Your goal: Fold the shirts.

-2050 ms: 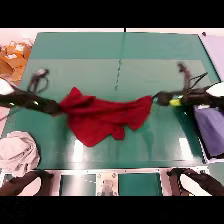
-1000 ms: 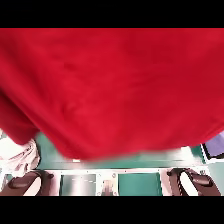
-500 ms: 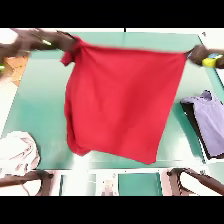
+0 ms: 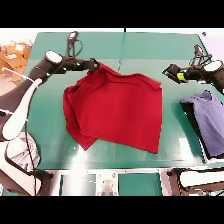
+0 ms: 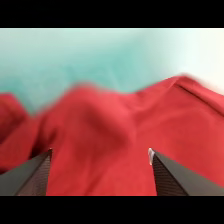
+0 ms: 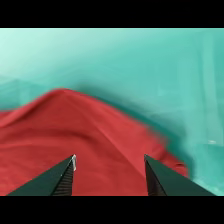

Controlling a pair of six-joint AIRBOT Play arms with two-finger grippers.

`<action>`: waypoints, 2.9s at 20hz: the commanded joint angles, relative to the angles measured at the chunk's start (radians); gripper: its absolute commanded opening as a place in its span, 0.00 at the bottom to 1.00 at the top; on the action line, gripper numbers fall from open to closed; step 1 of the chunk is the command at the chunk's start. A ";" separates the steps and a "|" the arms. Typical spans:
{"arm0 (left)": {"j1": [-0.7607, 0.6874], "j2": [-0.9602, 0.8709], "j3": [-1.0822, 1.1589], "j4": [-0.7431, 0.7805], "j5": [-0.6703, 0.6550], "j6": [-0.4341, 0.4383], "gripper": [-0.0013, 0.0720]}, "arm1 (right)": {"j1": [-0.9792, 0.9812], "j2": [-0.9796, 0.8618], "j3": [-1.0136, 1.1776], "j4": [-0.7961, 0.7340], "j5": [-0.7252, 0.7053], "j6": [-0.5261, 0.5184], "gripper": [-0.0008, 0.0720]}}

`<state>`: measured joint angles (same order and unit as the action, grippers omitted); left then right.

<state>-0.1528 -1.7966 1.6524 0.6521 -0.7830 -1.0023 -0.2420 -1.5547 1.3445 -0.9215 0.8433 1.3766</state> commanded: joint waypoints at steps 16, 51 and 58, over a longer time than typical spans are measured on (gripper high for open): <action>0.433 0.398 -0.490 0.138 -0.685 -0.121 0.06 | -0.171 0.723 -0.973 -0.138 0.505 0.248 0.45; 0.401 0.636 -1.251 -0.139 -0.178 -0.055 0.74 | -0.176 0.650 -0.666 -0.321 0.359 0.261 0.04; 0.300 0.489 -1.232 -0.238 -0.097 0.008 0.10 | -0.176 0.650 -0.666 -0.281 0.352 0.211 0.03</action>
<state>0.1692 -1.2705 0.4156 0.4690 -0.9188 -1.0378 -0.4179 -0.9043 0.6788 -1.2301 1.1984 1.6207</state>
